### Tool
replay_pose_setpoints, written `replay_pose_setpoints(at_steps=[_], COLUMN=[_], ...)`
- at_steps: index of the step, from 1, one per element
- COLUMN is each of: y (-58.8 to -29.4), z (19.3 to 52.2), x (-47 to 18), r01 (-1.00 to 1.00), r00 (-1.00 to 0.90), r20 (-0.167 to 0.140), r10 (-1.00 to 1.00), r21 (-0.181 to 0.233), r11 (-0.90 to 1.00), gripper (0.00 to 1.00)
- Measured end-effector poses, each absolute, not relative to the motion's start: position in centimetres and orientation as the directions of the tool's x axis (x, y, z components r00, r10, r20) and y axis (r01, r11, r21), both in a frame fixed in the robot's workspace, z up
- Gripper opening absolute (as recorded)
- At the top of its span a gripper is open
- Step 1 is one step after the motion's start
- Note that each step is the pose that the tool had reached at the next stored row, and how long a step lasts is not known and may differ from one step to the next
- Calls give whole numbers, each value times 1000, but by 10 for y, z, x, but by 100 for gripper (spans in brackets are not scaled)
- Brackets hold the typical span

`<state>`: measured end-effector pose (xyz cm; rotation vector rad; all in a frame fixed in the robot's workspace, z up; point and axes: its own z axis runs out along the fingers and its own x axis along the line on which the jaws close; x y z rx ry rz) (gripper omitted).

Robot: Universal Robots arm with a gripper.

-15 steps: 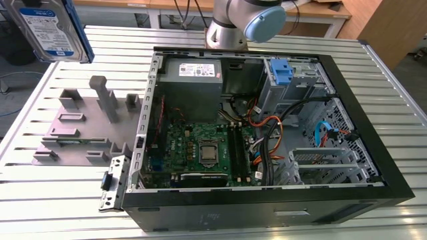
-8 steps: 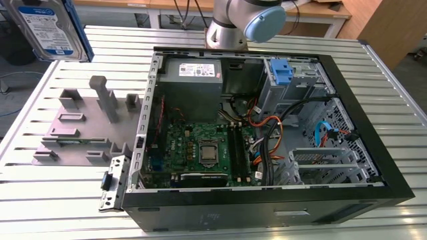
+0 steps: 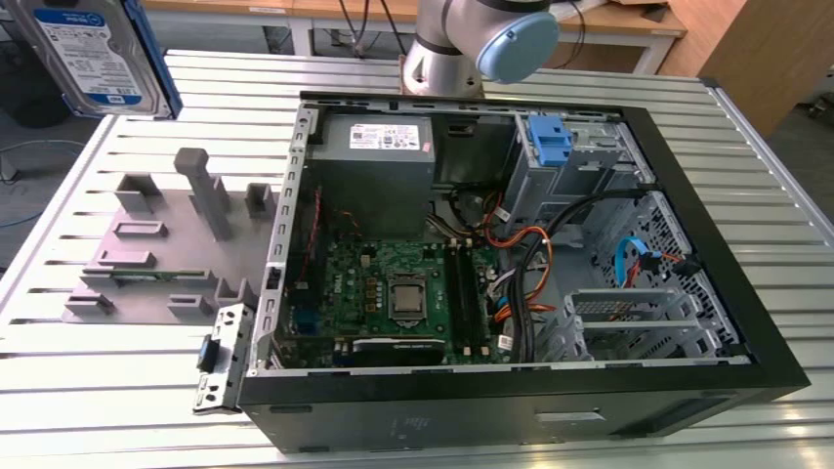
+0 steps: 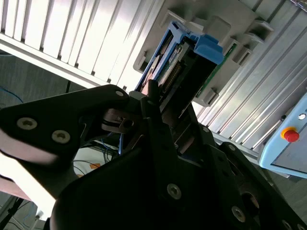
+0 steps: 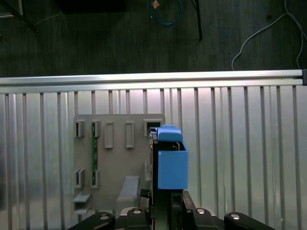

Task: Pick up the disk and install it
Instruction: 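Pick up the disk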

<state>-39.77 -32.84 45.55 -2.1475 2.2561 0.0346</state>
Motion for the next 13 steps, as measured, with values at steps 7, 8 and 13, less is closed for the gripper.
replay_pose_setpoints(at_steps=[7, 8, 13], y=[-328, -328, -328], z=[458, 458, 460], x=[-398, -398, -398], r01=[-999, -999, -999], r00=[-49, -49, -49], r20=[-35, -35, -35], r10=[-998, -998, -998], r21=[-2, -2, -2], r11=[49, 49, 49], gripper=[35, 35, 35])
